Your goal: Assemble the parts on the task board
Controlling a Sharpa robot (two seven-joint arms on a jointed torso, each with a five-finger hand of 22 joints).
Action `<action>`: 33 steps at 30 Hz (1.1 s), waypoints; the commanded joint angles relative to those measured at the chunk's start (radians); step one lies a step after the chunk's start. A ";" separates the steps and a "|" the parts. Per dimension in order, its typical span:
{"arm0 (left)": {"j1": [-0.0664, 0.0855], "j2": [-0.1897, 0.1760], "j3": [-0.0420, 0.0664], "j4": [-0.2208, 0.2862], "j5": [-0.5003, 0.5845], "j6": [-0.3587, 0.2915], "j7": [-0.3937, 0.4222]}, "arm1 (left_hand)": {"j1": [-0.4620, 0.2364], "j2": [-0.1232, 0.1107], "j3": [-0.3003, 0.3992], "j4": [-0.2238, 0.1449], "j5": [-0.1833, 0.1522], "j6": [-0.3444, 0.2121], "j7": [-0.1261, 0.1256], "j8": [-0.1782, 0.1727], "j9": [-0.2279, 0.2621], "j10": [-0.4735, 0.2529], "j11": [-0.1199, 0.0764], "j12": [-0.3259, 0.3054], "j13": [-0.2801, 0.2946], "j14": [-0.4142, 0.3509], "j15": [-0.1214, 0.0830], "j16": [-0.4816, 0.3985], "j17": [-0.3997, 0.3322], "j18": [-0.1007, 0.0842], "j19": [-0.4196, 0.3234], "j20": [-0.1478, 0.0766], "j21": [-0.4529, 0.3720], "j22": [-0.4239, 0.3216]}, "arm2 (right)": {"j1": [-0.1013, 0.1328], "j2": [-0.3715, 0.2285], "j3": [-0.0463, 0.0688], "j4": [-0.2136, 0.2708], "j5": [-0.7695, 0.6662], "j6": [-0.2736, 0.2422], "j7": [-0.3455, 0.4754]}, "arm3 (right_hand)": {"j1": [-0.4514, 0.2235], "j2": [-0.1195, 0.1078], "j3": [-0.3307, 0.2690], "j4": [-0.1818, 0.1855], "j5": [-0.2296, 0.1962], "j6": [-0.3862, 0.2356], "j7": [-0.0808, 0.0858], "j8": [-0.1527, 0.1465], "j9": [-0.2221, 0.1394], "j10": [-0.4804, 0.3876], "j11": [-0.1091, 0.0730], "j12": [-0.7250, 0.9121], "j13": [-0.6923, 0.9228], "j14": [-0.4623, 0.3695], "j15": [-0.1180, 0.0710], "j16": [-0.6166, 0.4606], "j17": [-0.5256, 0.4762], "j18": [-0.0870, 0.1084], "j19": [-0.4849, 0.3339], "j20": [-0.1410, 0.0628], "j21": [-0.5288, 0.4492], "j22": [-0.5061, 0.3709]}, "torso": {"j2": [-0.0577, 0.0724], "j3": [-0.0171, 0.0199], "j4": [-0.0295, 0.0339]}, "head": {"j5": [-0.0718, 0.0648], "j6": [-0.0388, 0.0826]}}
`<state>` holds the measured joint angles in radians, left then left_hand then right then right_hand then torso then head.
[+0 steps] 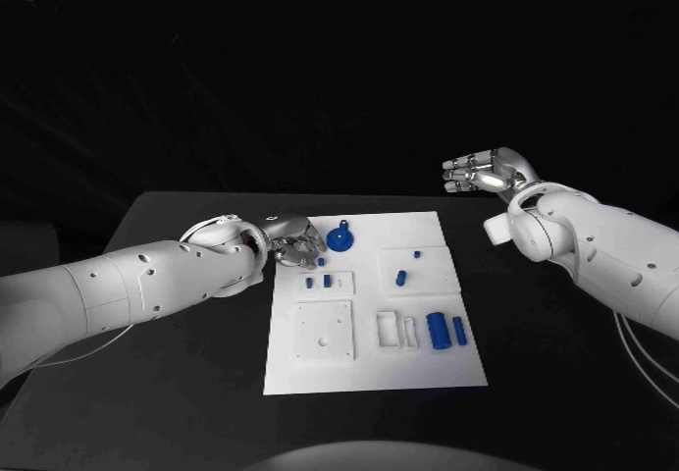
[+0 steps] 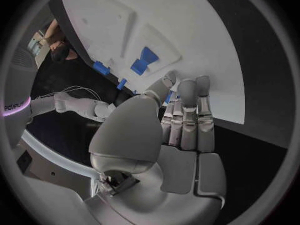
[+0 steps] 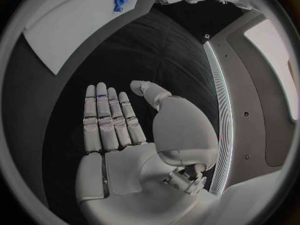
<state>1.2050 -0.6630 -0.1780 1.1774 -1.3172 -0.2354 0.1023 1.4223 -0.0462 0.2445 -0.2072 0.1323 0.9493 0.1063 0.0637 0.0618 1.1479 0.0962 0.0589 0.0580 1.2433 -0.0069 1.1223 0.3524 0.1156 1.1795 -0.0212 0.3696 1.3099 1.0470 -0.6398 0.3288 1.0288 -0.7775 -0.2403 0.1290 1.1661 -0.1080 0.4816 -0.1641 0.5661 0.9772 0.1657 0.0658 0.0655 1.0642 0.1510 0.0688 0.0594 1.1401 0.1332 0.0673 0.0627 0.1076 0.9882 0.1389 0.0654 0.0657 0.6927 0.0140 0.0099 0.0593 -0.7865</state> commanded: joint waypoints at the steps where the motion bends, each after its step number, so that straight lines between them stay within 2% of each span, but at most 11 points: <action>1: -0.001 -0.003 0.001 -0.009 0.019 -0.026 0.008 | 0.009 -0.008 0.007 0.001 0.005 0.025 0.005 0.000 0.000 -0.007 0.001 0.000 0.001 -0.002 0.007 -0.003 -0.004 0.014 0.005 0.002 -0.005 0.020 | -0.005 -0.003 0.000 0.012 -0.097 0.076 -0.022 | 0.008 0.001 0.000 -0.016 -0.021 0.030 -0.007 -0.001 0.001 0.033 -0.015 0.001 -0.002 0.035 -0.017 -0.003 0.001 -0.006 0.032 -0.016 0.012 0.001 | 0.000 -0.0005 0.0001 | -0.004 0.004; 4: -0.001 -0.009 0.004 -0.023 0.043 -0.020 0.014 | 0.018 -0.002 0.024 -0.007 -0.002 0.073 0.018 0.008 0.004 0.002 0.000 0.000 0.001 -0.016 0.005 -0.024 -0.013 0.015 -0.003 0.000 -0.002 0.022 | -0.009 -0.007 0.000 0.027 -0.180 0.110 -0.038 | 0.017 0.000 -0.038 -0.024 -0.024 0.083 -0.025 0.004 0.005 0.114 -0.045 0.012 0.001 0.140 -0.058 0.017 0.014 0.007 0.128 -0.051 0.047 0.008 | 0.000 -0.0002 -0.0001 | -0.005 0.009; 7: 0.000 -0.014 0.021 -0.052 0.122 -0.019 0.027 | 0.021 -0.001 0.057 -0.024 -0.002 0.119 0.028 0.004 0.005 0.023 -0.002 0.000 0.001 -0.007 -0.001 -0.058 -0.028 0.014 -0.021 -0.005 0.014 0.025 | -0.014 -0.010 0.000 0.051 -0.301 0.144 -0.065 | 0.038 0.002 -0.113 -0.038 -0.015 0.139 -0.045 0.008 0.014 0.197 -0.078 0.017 0.002 0.219 -0.091 0.029 0.032 0.002 0.206 -0.089 0.074 0.011 | 0.000 0.0006 -0.0009 | -0.007 0.010; 12: 0.011 -0.028 0.048 -0.098 0.300 -0.017 0.050 | 0.007 0.000 0.083 -0.034 0.001 0.123 0.030 0.000 0.004 0.028 -0.003 0.002 0.001 -0.022 -0.002 -0.146 -0.062 0.004 -0.065 -0.007 0.011 0.019 | -0.021 -0.016 0.000 0.096 -0.495 0.202 -0.125 | 0.066 0.011 -0.168 -0.063 -0.040 0.152 -0.050 -0.004 0.009 0.206 -0.086 -0.010 0.000 0.367 -0.139 0.080 0.084 0.015 0.357 -0.144 0.140 0.034 | -0.001 0.0013 0.0000 | -0.010 0.021; 15: 0.020 -0.040 0.060 -0.109 0.408 -0.011 0.066 | -0.018 -0.007 0.071 -0.021 -0.001 0.105 0.029 0.001 0.004 0.010 -0.001 0.002 0.001 -0.005 0.000 -0.175 -0.068 0.002 -0.056 -0.005 -0.008 0.004 | -0.024 -0.021 -0.005 0.122 -0.598 0.241 -0.166 | 0.057 0.009 -0.191 -0.066 -0.064 0.108 -0.046 -0.003 -0.001 0.118 -0.067 -0.009 0.001 0.370 -0.138 0.110 0.134 0.017 0.385 -0.151 0.144 0.033 | 0.000 0.0007 -0.0002 | -0.010 0.026; 20: 0.031 -0.063 0.084 -0.096 0.627 -0.006 0.101 | -0.077 -0.013 0.013 0.035 0.005 0.084 0.028 0.000 0.004 -0.032 0.008 0.003 0.002 -0.019 0.012 -0.245 -0.088 -0.008 -0.049 0.011 -0.084 -0.062 | -0.028 -0.031 -0.022 0.167 -0.727 0.236 -0.207 | 0.068 0.022 -0.232 -0.087 -0.091 0.119 -0.050 -0.004 -0.001 0.129 -0.075 -0.011 0.000 0.366 -0.154 0.282 0.290 0.036 0.470 -0.165 0.184 0.053 | -0.001 -0.0014 0.0004 | -0.014 0.029; 23: 0.040 -0.079 0.091 -0.070 0.773 -0.044 0.126 | -0.078 0.009 -0.063 0.086 0.002 0.092 0.035 0.000 0.003 -0.018 0.005 0.001 0.000 0.024 0.017 -0.459 -0.160 -0.020 -0.006 0.017 -0.229 -0.228 | -0.032 -0.037 -0.032 0.191 -0.786 0.211 -0.222 | 0.053 0.025 -0.218 -0.105 -0.112 0.137 -0.054 -0.003 0.000 0.162 -0.086 -0.012 0.000 0.369 -0.165 0.485 0.419 0.053 0.523 -0.176 0.270 0.109 | -0.001 -0.0005 0.0002 | -0.016 0.036; 25: 0.045 -0.090 0.093 -0.047 0.861 -0.058 0.140 | -0.069 0.018 -0.081 0.095 -0.009 0.091 0.031 0.001 0.004 -0.016 0.007 0.002 0.001 0.037 0.021 -0.564 -0.186 -0.027 0.002 0.021 -0.284 -0.294 | -0.033 -0.041 -0.042 0.205 -0.819 0.198 -0.232 | 0.035 0.019 -0.183 -0.115 -0.113 0.145 -0.055 -0.005 -0.001 0.171 -0.097 -0.012 0.000 0.358 -0.163 0.616 0.491 0.039 0.521 -0.187 0.367 0.171 | -0.002 -0.0002 0.0008 | -0.013 0.036; 29: 0.049 -0.109 0.096 0.000 0.953 -0.057 0.162 | -0.076 0.029 -0.112 0.119 -0.021 0.090 0.030 0.001 0.004 0.000 0.011 0.002 0.001 0.027 0.053 -0.815 -0.250 -0.040 -0.074 0.052 -0.307 -0.454 | -0.034 -0.046 -0.066 0.226 -0.874 0.177 -0.250 | 0.022 0.008 -0.132 -0.112 -0.132 0.152 -0.059 -0.004 0.000 0.162 -0.088 -0.010 0.001 0.325 -0.161 0.698 0.524 0.026 0.493 -0.191 0.432 0.237 | -0.002 -0.0027 0.0014 | -0.012 0.037; 30: 0.049 -0.113 0.096 0.012 0.967 -0.052 0.167 | -0.068 0.040 -0.148 0.132 -0.024 0.088 0.030 0.002 0.005 0.013 0.010 0.000 0.001 0.111 0.064 -1.006 -0.272 -0.036 -0.068 0.068 -0.304 -0.633 | -0.034 -0.047 -0.073 0.231 -0.887 0.171 -0.256 | 0.021 0.005 -0.129 -0.110 -0.134 0.154 -0.059 -0.003 0.000 0.161 -0.087 -0.010 0.000 0.323 -0.161 0.702 0.523 0.027 0.489 -0.190 0.437 0.244 | -0.003 -0.0036 0.0016 | -0.013 0.036; 33: 0.050 -0.121 0.096 0.043 0.992 -0.034 0.176 | -0.059 0.038 -0.161 0.127 -0.021 0.082 0.026 0.000 0.004 0.008 0.013 0.001 0.001 0.084 0.072 -1.058 -0.261 -0.044 -0.076 0.071 -0.308 -0.703 | -0.034 -0.050 -0.096 0.248 -0.931 0.148 -0.276 | 0.022 -0.004 -0.121 -0.108 -0.156 0.156 -0.058 -0.004 0.000 0.150 -0.084 -0.011 0.000 0.320 -0.159 0.712 0.520 0.028 0.484 -0.188 0.446 0.260 | -0.001 -0.0048 -0.0004 | -0.016 0.037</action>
<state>1.2536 -0.7837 -0.0828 1.2098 -0.4477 -0.2714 0.2264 1.3592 -0.0117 0.0861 -0.0801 0.1152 1.0359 0.1302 0.0667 0.0656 1.1525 0.1070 0.0589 0.0584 1.3253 0.0658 0.0745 0.0910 0.0778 1.1048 0.0521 0.0651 0.6113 1.0136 -0.6884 0.2338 1.2701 -1.6038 -0.0626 -0.1021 1.1873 -0.1031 0.3592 -0.2711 0.4084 1.1258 0.1075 0.0634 0.0661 1.2179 0.0672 0.0609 0.0600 1.4642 -0.0302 0.7763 0.5840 0.1438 1.4616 -0.0486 0.5084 0.3250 0.6904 0.0109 0.0107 0.0457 -0.7492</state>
